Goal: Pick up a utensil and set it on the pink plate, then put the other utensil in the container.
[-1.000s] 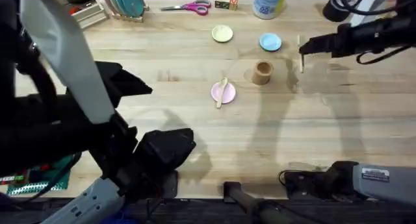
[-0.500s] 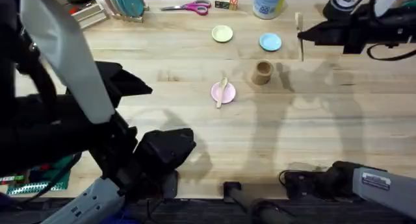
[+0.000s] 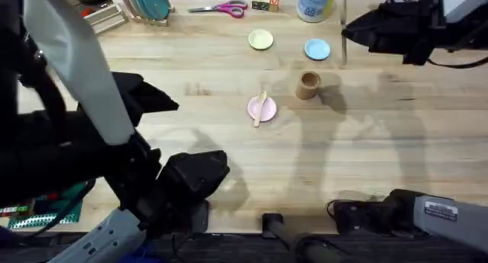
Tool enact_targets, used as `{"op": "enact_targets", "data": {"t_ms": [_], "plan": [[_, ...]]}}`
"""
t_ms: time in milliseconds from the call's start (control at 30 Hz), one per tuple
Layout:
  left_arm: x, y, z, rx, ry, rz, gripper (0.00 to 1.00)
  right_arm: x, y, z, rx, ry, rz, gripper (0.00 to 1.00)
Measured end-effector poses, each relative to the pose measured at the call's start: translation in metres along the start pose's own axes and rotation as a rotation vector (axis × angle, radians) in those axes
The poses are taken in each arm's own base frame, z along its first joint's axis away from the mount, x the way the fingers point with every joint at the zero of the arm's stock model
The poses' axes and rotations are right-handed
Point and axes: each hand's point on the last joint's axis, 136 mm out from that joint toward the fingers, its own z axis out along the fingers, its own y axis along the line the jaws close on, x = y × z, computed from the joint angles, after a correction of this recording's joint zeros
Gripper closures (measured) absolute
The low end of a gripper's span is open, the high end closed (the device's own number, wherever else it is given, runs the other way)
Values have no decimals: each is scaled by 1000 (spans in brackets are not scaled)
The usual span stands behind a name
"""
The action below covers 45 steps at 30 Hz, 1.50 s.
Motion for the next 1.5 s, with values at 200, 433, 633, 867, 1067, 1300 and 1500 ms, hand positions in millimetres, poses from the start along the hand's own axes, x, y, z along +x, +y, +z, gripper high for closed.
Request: {"op": "enact_targets", "data": {"t_ms": [200,433,633,867,1067,1300,1500], "plan": [[0,0,0,0,0,0,6,4,8,6,-105,-87,-38,970],[0,0,0,0,0,0,6,25,2,16,-171,-161,-74,970],[2,0,0,1,9,-1,6,48,-11,26,-184,-175,-79,970],[3,0,0,1,12,-2,7,62,-23,32,-178,-188,-164,970],[3,0,0,1,12,-2,7,69,-31,37,-172,-194,-221,970],[3,0,0,1,12,-2,8,87,-39,51,-187,-195,-280,970],[3,0,0,1,12,-1,6,105,-44,63,-206,-195,-285,970]]}}
